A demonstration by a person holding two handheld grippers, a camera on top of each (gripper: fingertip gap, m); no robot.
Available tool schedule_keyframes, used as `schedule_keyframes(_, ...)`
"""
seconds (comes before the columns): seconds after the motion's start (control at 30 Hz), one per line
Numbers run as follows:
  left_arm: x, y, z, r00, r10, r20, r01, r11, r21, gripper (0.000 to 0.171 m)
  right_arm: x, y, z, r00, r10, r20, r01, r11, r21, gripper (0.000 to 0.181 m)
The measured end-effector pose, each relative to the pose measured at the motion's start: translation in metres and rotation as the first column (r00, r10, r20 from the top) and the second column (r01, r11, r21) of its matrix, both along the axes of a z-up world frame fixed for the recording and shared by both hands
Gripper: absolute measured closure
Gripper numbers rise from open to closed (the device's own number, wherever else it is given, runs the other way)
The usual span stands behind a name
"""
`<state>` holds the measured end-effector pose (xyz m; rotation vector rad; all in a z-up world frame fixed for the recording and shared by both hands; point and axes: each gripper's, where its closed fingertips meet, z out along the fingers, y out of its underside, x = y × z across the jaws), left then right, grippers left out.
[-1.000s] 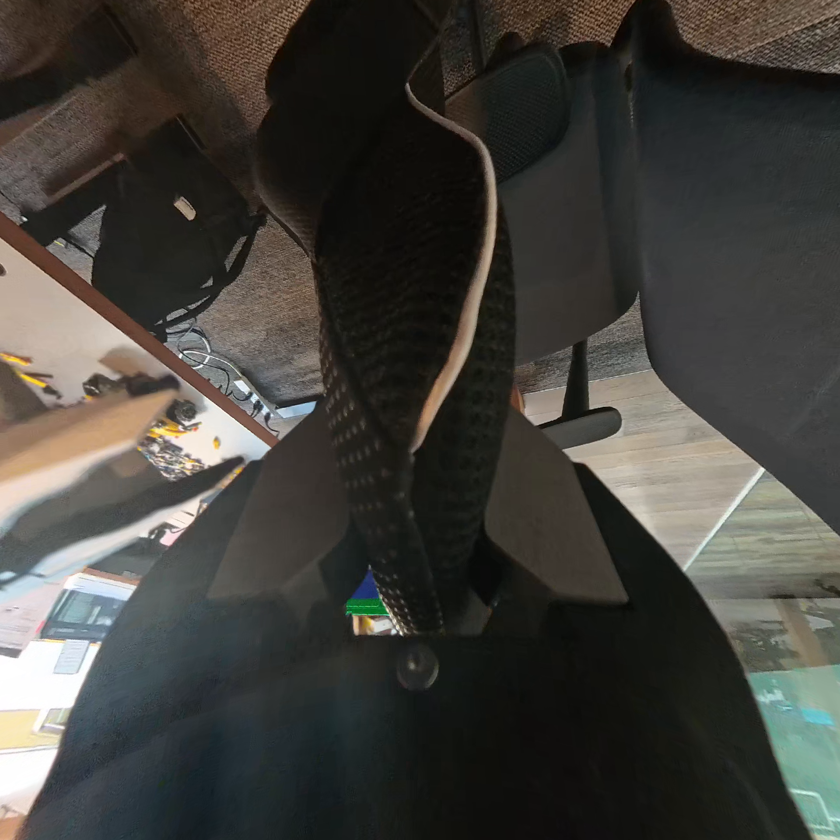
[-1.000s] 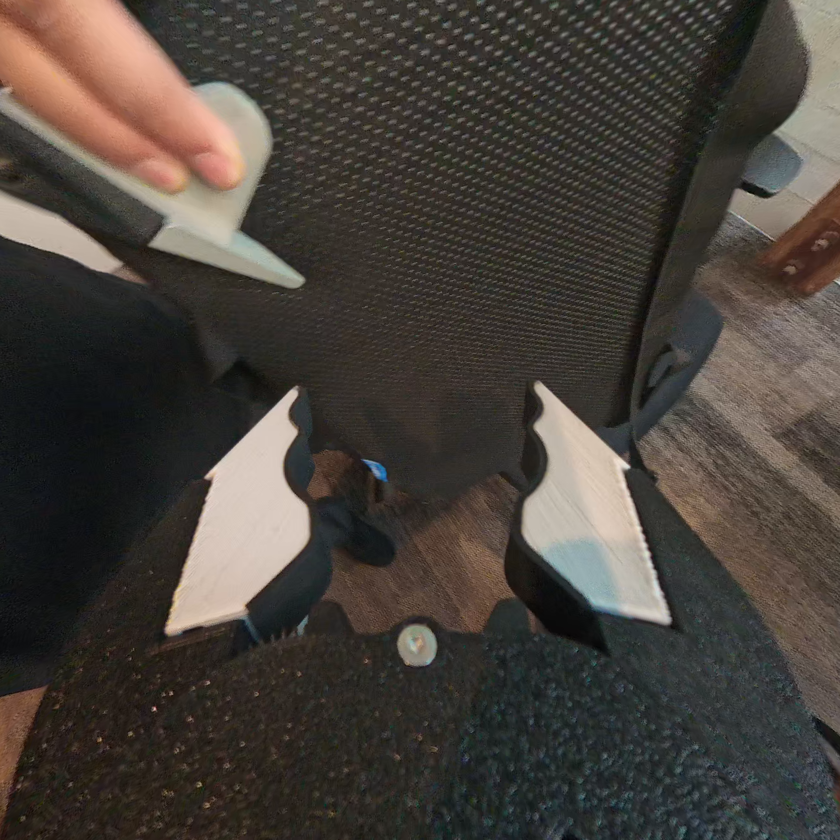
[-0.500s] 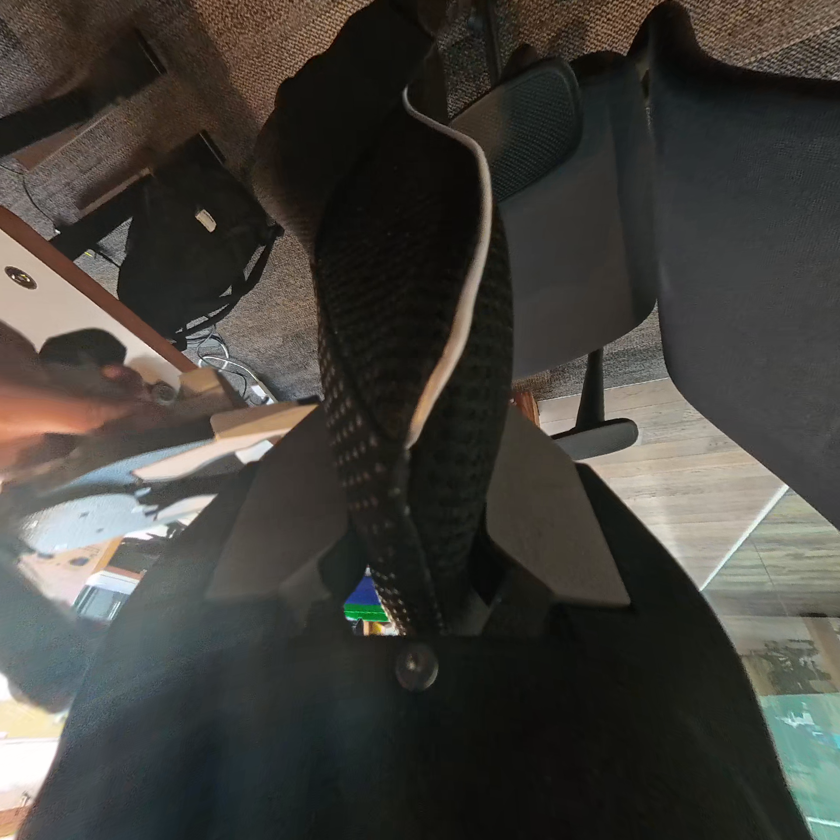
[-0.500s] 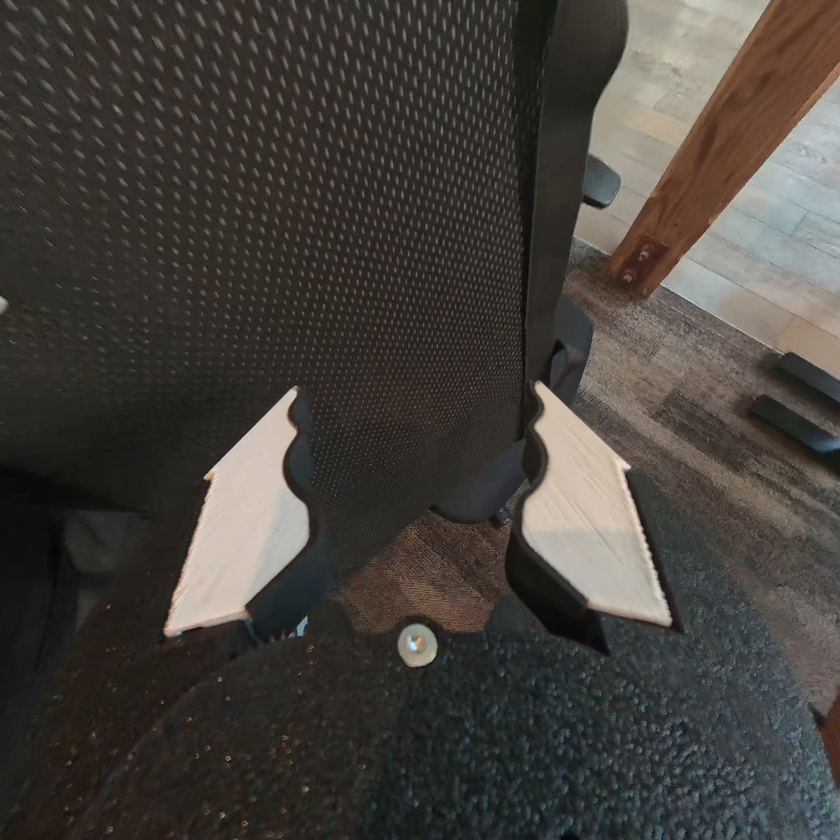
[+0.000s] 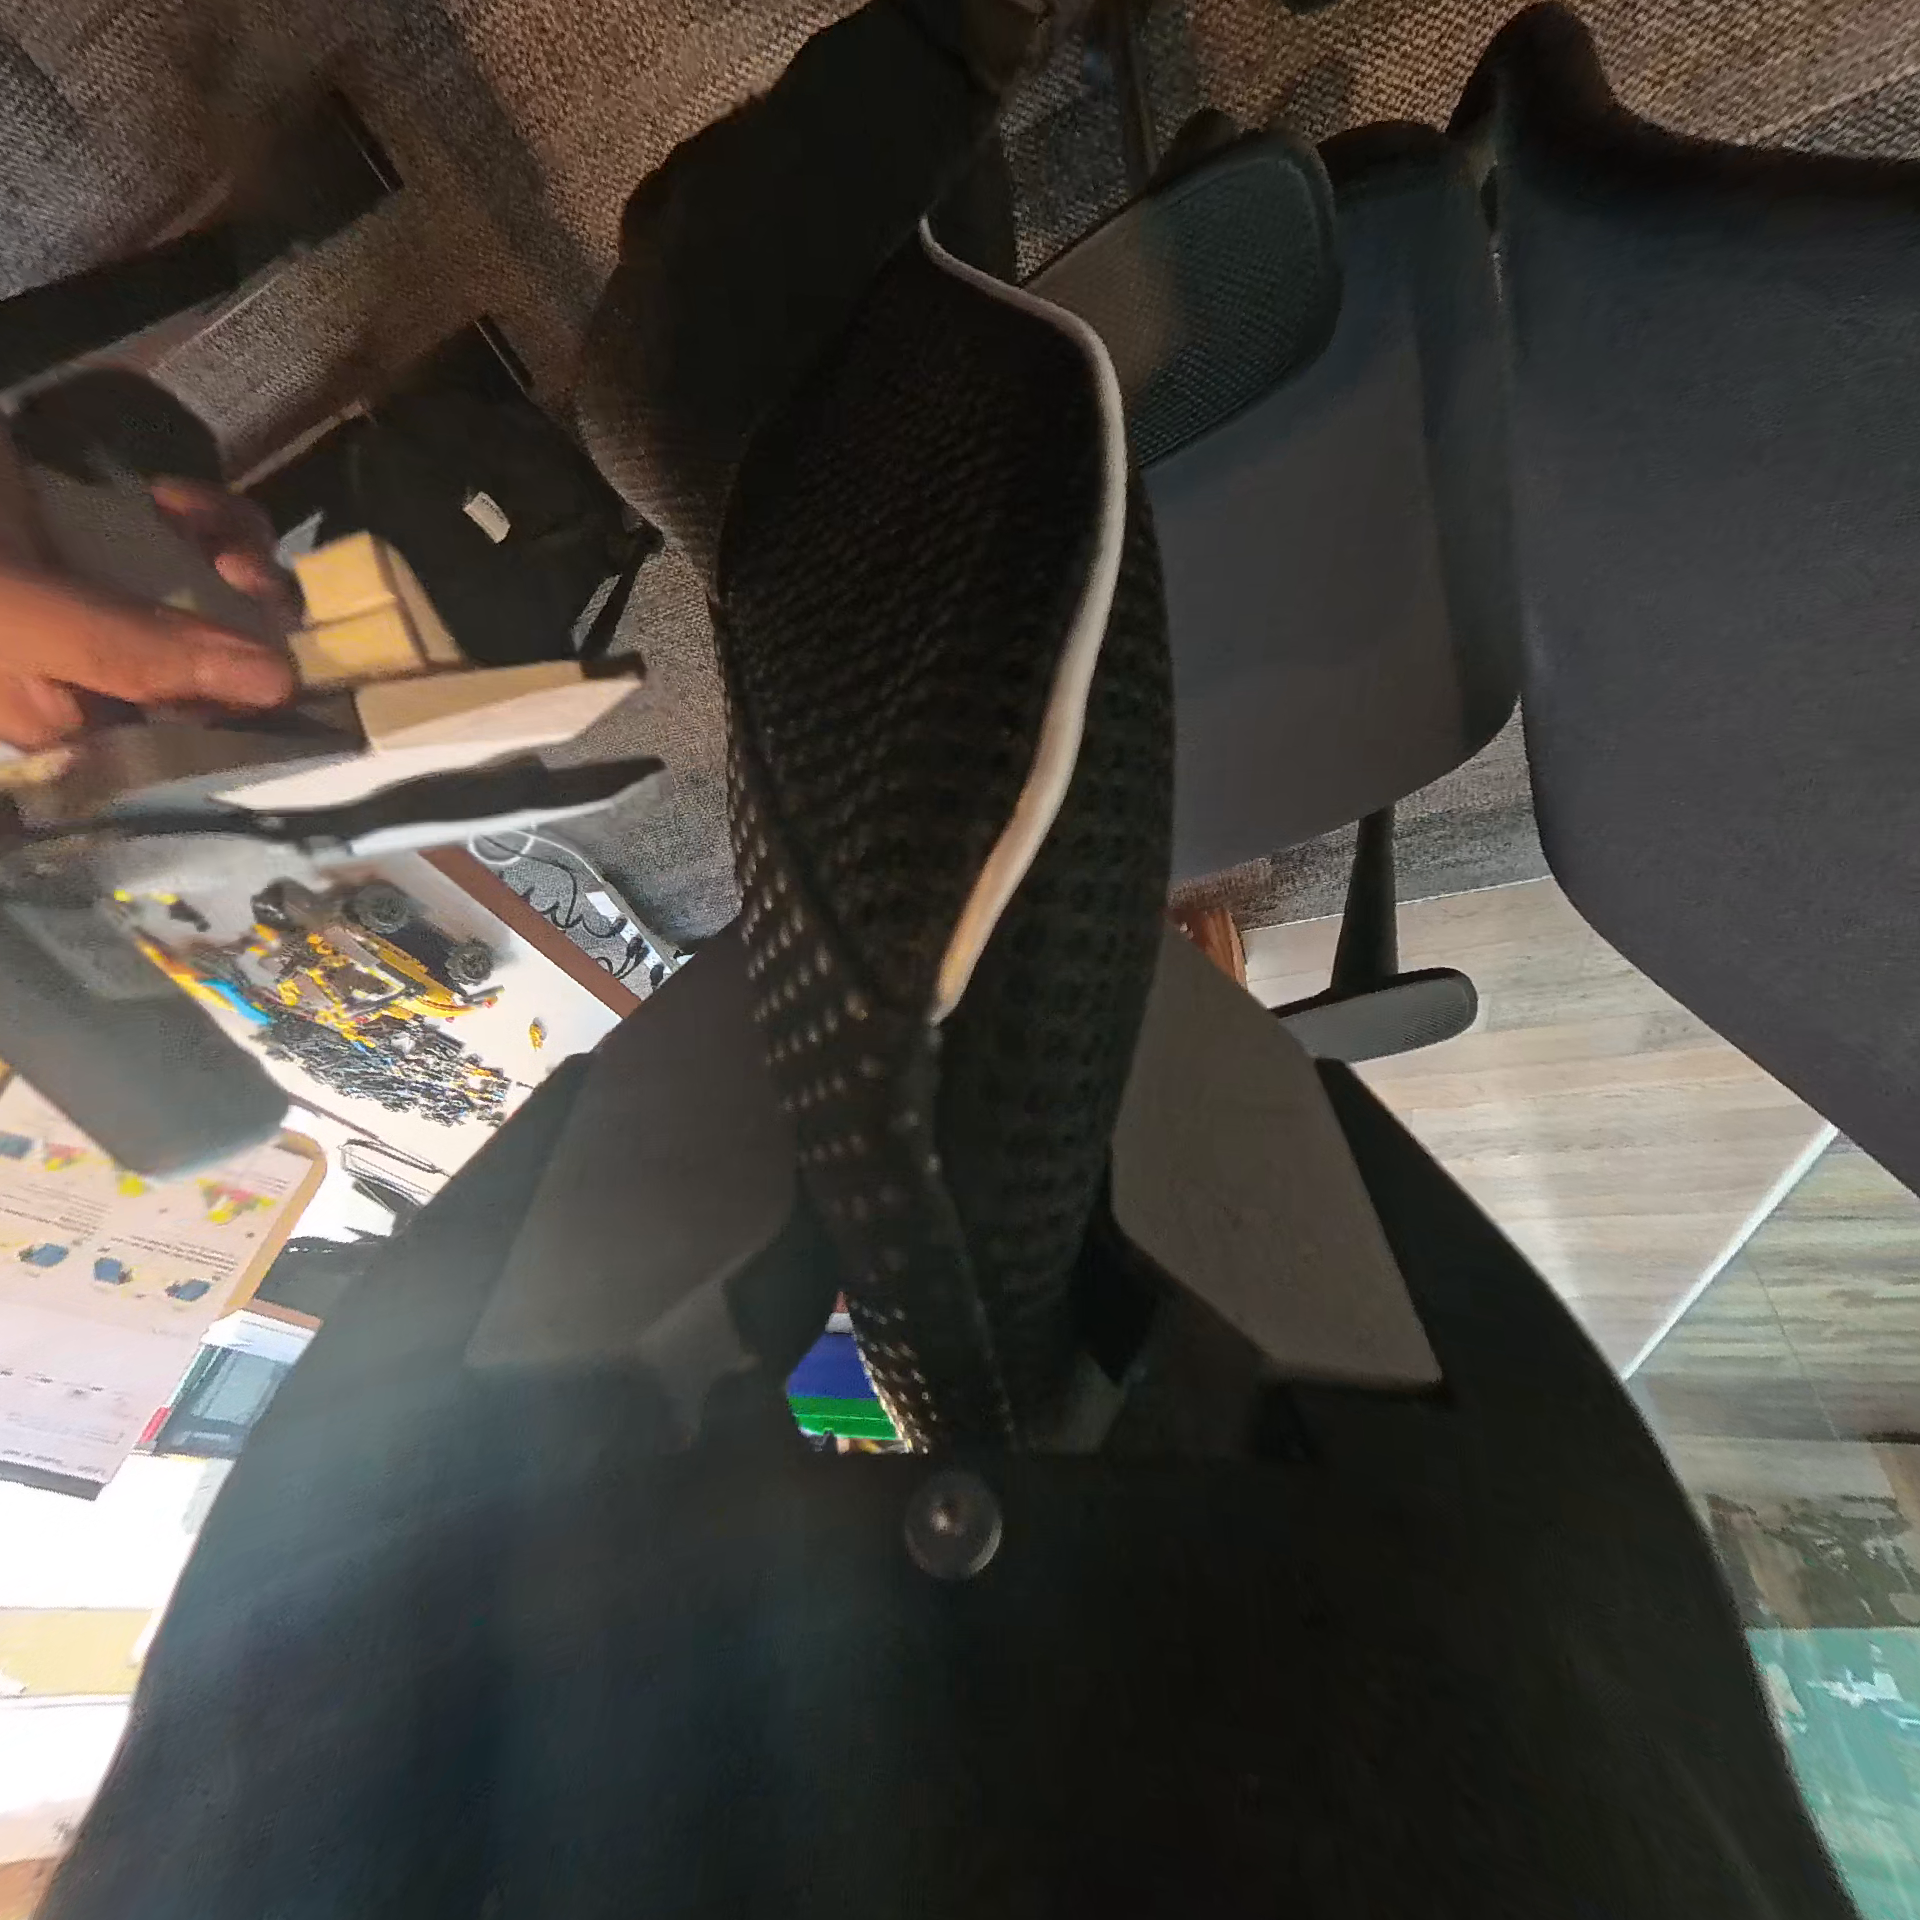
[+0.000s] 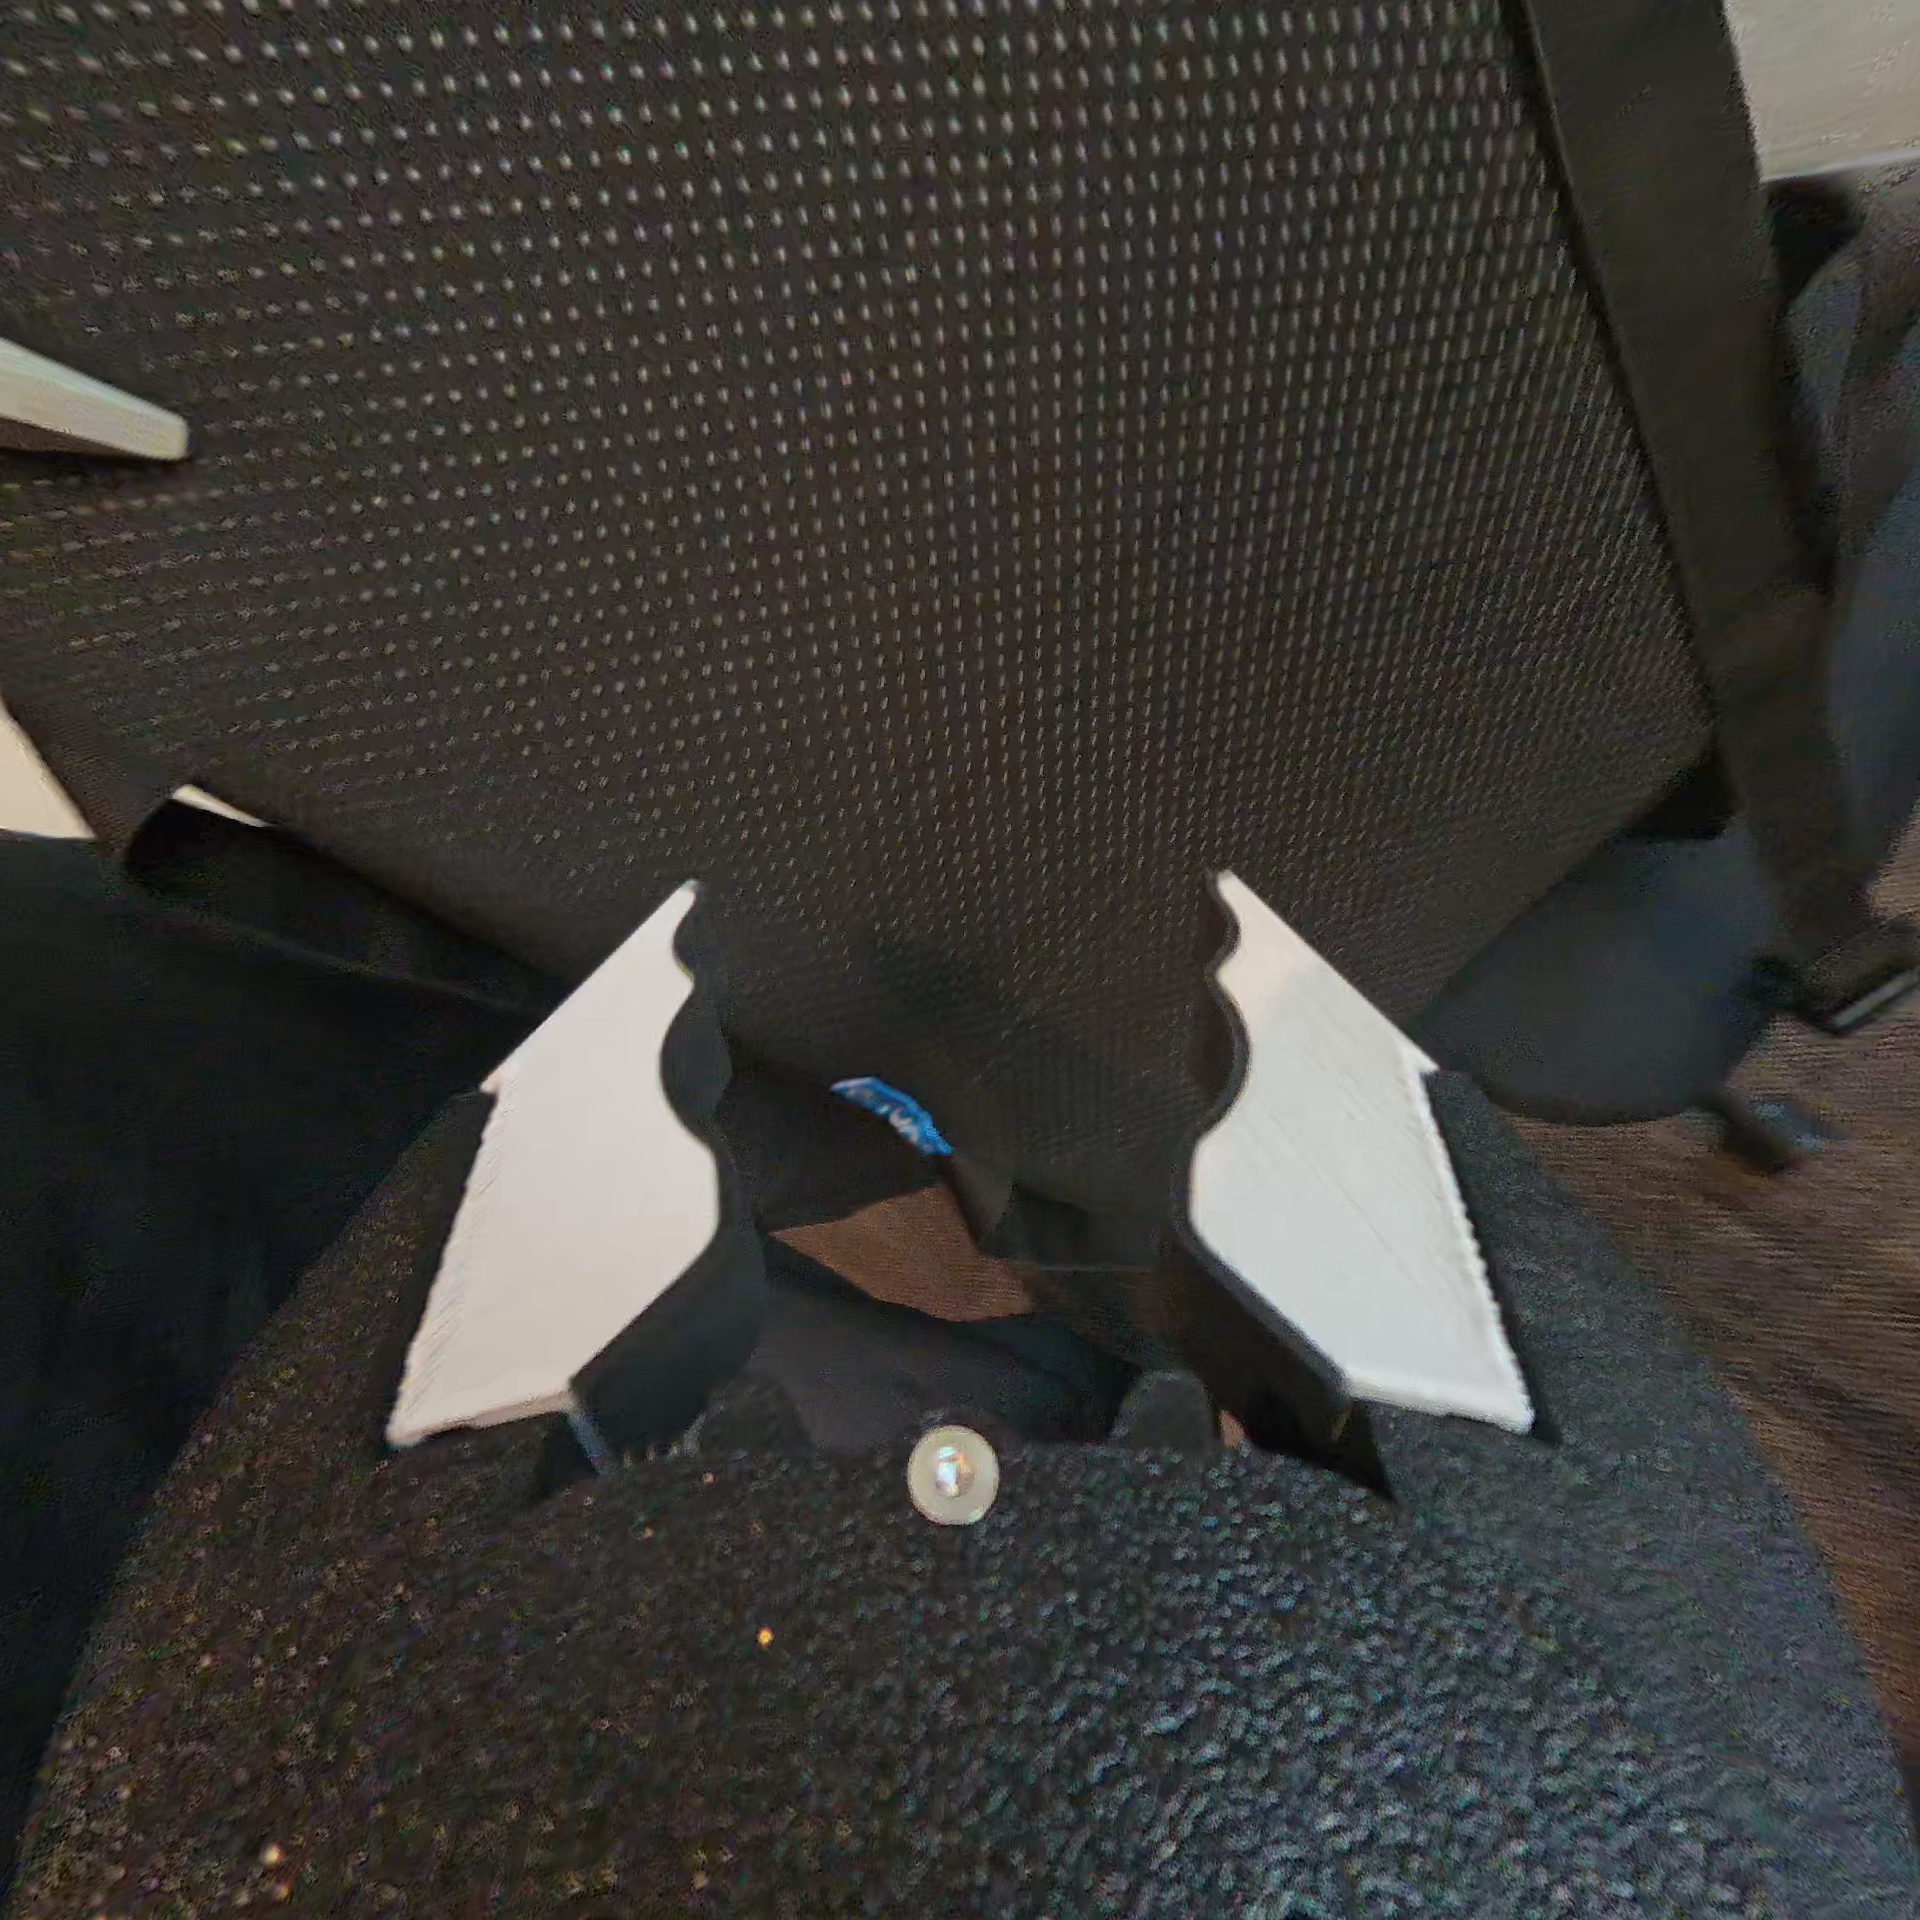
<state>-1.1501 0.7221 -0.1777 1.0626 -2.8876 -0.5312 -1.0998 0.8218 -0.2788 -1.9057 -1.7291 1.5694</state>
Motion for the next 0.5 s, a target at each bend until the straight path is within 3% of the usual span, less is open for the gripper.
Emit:
schedule_keyframes(0.03, 0.0, 0.001, -0.001, 1.0, 0.004, 0.004, -0.004, 1.0, 0.0, 0.121, 0.008, -0.001, -0.001, 1.0, -0.001, -0.009, 0.0, 0.997, -0.072, 0.093)
schedule_keyframes(0.13, -0.001, 0.003, -0.004, 1.0, 0.014, 0.013, -0.014, 1.0, 0.001, 0.122, 0.034, -0.007, -0.005, 0.999, 0.026, -0.03, -0.034, 0.953, -0.302, 0.096)
schedule_keyframes(0.23, 0.001, 0.007, -0.008, 0.998, 0.047, 0.037, -0.048, 0.999, 0.021, 0.123, 0.055, -0.011, -0.031, 1.0, 0.009, 0.015, -0.002, 0.927, -0.375, 0.095)
schedule_keyframes(0.37, 0.005, 0.008, -0.018, 0.972, 0.222, 0.076, -0.221, 0.975, -0.021, 0.13, 0.066, -0.017, -0.054, 0.995, -0.098, 0.028, 0.1, 0.885, -0.455, 0.095)
schedule_keyframes(0.43, 0.009, 0.018, -0.021, 0.928, 0.352, 0.124, -0.345, 0.936, -0.072, 0.13, 0.071, -0.016, -0.06, 0.986, -0.164, 0.026, 0.158, 0.884, -0.441, 0.094)
schedule_keyframes(0.5, 0.01, 0.034, -0.019, 0.839, 0.516, 0.172, -0.496, 0.856, -0.146, 0.129, 0.08, 0.002, -0.052, 0.953, -0.302, -0.013, 0.268, 0.862, -0.431, 0.09)
